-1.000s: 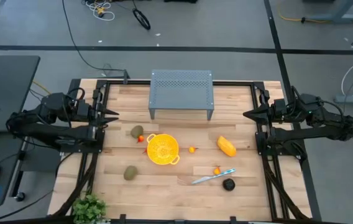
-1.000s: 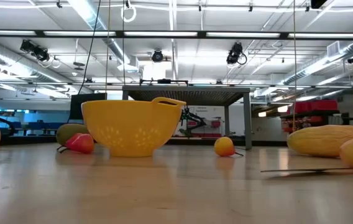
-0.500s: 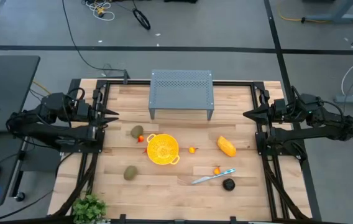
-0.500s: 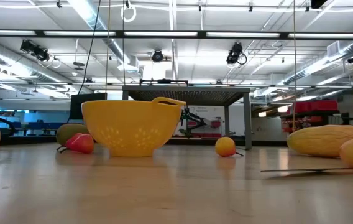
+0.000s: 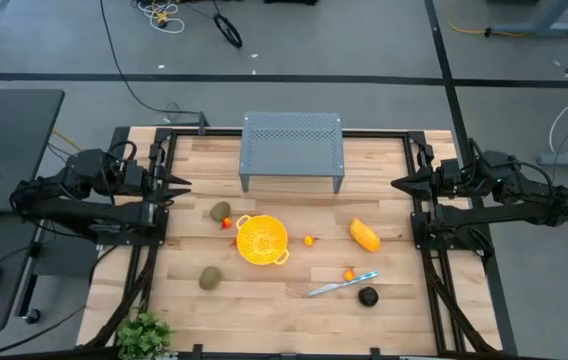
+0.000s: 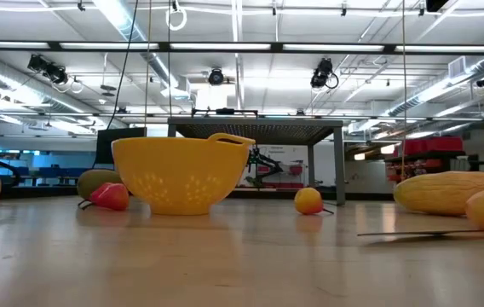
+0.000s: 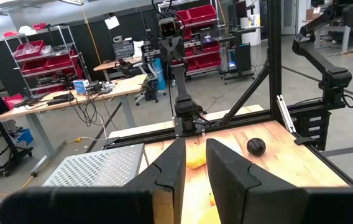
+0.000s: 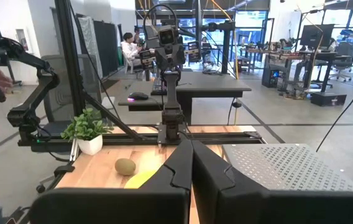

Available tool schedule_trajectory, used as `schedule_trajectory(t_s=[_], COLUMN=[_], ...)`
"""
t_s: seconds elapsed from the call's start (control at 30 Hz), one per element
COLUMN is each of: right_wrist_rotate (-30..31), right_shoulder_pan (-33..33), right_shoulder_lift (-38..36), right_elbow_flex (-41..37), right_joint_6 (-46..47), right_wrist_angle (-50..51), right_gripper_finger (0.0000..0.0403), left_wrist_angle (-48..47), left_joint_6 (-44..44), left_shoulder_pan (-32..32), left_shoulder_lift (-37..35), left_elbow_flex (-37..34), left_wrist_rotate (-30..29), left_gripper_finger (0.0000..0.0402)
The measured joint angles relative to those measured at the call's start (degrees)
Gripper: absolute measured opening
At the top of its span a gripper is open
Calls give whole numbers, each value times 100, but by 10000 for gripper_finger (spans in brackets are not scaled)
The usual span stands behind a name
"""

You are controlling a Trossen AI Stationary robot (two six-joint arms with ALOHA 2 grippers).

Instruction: Pick & Place Fruit

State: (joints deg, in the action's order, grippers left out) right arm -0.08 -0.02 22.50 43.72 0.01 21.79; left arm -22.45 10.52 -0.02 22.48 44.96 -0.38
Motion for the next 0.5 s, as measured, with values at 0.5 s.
schedule_trajectory(t_s=[0.5], right_wrist_rotate=[0], right_shoulder_pan=[0], right_shoulder_lift=[-1], right_elbow_flex=[1], right_joint_6=[0], right_wrist_angle=[1], right_gripper_finger=[8], left_wrist_angle=[10], left_joint_6=[-451], left_shoulder_pan=[1], left_shoulder_lift=[0], left_elbow_flex=[-1], left_wrist_rotate=[0], left_gripper_finger=[71])
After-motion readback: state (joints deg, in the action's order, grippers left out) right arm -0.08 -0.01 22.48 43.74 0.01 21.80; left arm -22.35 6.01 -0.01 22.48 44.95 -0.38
